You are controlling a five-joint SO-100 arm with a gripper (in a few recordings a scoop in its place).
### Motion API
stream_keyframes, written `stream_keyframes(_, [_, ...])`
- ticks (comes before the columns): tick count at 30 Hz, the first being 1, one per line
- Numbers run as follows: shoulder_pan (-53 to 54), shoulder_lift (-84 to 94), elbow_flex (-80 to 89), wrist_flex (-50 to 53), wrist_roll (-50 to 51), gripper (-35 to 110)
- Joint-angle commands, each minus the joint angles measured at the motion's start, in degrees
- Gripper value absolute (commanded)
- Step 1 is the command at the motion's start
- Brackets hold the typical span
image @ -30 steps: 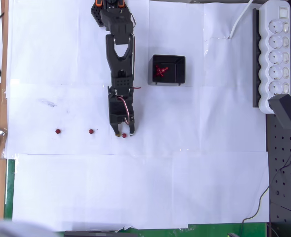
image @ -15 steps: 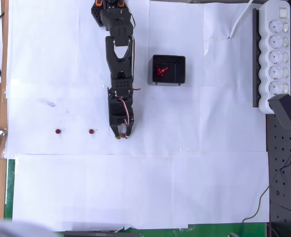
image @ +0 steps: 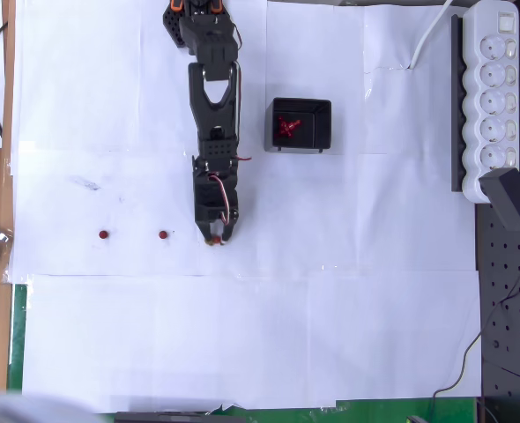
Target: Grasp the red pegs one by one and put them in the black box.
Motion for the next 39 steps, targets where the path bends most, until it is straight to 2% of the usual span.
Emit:
stream_keyframes(1, [-3.3,-17.0,4.7,19.4,-6.6,0])
stream_keyframes(5, [-7.2,-25.8,5.5,32.3,-9.5,0])
stream_keyframes(11, [-17.0,-34.5,17.8,60.7,-14.4,0])
stream_keyframes(15, [-24.8,-38.7,20.5,68.0,-17.9,0])
stream_keyframes(22, [-34.7,-40.9,11.0,65.3,-21.6,0])
stream_keyframes(26, [-35.4,-38.7,4.0,56.1,-22.6,0])
stream_keyframes(32, [-37.8,-35.9,-2.5,47.8,-22.6,0])
stream_keyframes(39, [-37.7,-35.3,-7.3,45.5,-21.8,6])
